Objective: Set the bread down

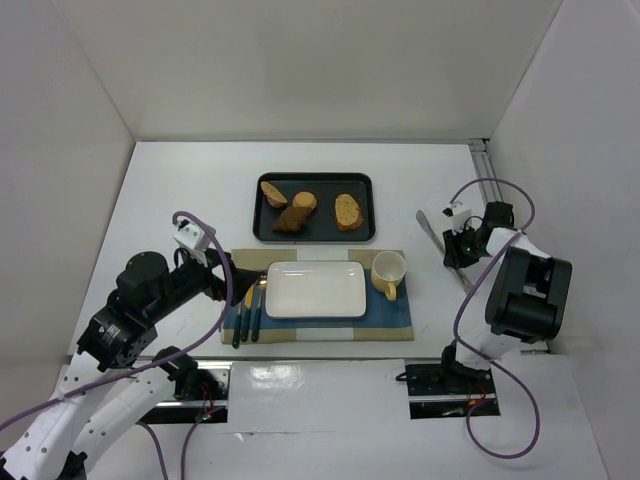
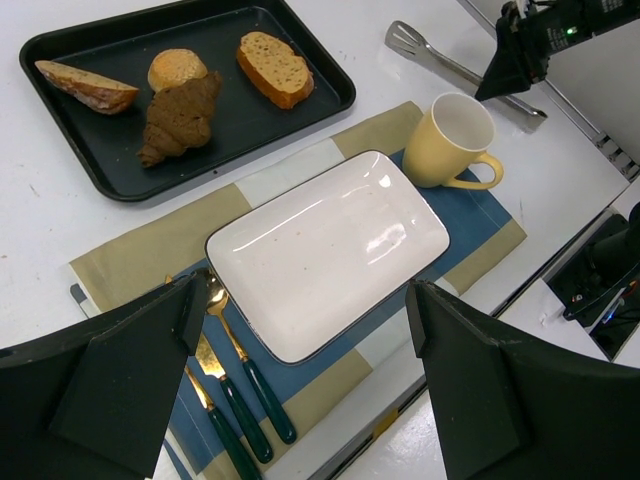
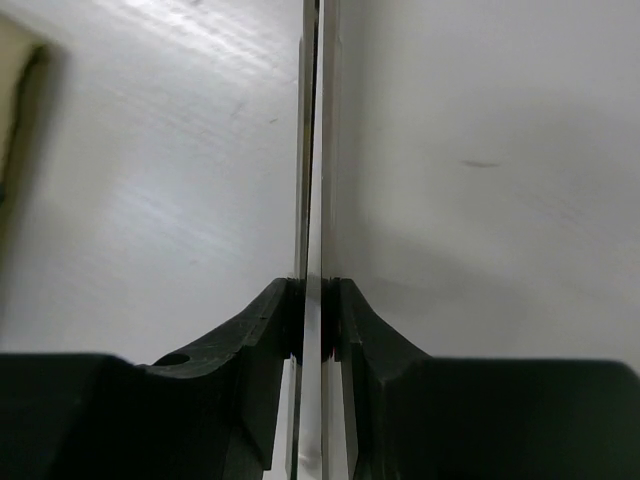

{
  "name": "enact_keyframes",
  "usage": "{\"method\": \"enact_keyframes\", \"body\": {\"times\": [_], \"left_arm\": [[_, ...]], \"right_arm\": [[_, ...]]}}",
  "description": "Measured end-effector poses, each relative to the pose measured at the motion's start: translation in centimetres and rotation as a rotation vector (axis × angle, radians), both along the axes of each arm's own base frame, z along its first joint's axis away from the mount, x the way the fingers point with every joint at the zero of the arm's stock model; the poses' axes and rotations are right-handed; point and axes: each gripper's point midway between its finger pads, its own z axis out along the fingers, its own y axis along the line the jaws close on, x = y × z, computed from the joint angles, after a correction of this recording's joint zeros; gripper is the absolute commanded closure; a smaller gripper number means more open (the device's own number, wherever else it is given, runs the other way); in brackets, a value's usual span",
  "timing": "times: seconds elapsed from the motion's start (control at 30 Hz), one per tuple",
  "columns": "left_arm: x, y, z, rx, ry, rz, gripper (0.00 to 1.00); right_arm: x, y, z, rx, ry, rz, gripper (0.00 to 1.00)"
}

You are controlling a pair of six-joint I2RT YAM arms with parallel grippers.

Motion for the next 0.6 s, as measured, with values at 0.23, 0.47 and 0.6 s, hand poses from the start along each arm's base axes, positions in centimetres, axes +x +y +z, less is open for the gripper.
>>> {"method": "enact_keyframes", "body": {"times": [0.23, 0.47, 0.6], "left_arm": [[0.2, -0.1, -0.4, 0.008, 0.013, 0.001, 0.0], [0.3, 0.0, -0.6, 0.012, 0.018, 0.006, 0.0], [0.4, -0.1, -0.7, 0.015, 0.022, 0.007, 0.0]], "right_arm": [[1.3, 2.1, 7.6, 0.095, -0.122, 0.059, 0.87], [3.1, 5.4, 16.9, 0.109, -0.343, 0.173, 0.74], [2.2, 8.1, 17.8, 0.159, -0.333, 0.235, 0.62]]}}
